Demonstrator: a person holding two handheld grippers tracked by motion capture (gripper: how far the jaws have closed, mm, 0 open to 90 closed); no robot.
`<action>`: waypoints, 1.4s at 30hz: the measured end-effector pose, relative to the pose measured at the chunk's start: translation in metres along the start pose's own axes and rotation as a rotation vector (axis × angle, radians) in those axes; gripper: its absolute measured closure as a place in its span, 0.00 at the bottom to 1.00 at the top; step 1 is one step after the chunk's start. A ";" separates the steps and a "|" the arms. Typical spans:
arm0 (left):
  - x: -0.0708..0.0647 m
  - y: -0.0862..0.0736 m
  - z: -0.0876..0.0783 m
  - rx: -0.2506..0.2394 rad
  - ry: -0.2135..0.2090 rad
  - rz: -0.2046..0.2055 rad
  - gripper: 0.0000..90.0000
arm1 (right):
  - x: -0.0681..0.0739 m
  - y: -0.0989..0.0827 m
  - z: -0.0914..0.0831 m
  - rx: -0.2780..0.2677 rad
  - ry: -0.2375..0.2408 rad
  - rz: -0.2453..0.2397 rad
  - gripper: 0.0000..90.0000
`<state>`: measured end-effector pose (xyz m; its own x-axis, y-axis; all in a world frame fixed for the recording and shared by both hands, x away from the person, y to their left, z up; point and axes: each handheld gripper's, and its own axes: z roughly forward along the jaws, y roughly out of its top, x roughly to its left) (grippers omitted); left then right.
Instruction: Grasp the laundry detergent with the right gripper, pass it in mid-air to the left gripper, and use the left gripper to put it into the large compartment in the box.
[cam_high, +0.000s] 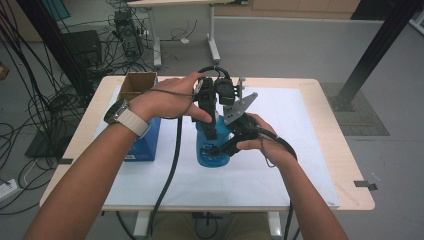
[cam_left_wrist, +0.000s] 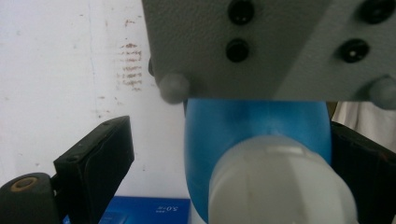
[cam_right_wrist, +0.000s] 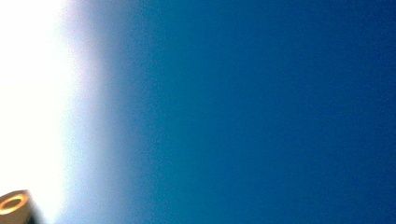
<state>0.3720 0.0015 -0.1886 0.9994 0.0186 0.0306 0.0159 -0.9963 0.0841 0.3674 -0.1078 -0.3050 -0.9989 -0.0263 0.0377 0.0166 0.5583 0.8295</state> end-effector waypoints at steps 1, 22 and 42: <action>0.000 0.001 0.001 -0.001 -0.002 0.000 0.10 | 0.001 0.001 0.000 -0.002 0.003 0.002 0.49; -0.004 0.000 0.006 -0.002 -0.031 0.020 0.14 | 0.004 0.001 -0.001 -0.002 0.005 0.001 0.49; -0.006 0.000 0.006 -0.002 -0.055 0.039 0.29 | 0.005 0.002 -0.002 -0.013 0.016 0.013 0.49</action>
<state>0.3658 0.0012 -0.1945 0.9995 -0.0254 -0.0207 -0.0235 -0.9960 0.0857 0.3630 -0.1084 -0.3016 -0.9978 -0.0320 0.0574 0.0305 0.5480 0.8359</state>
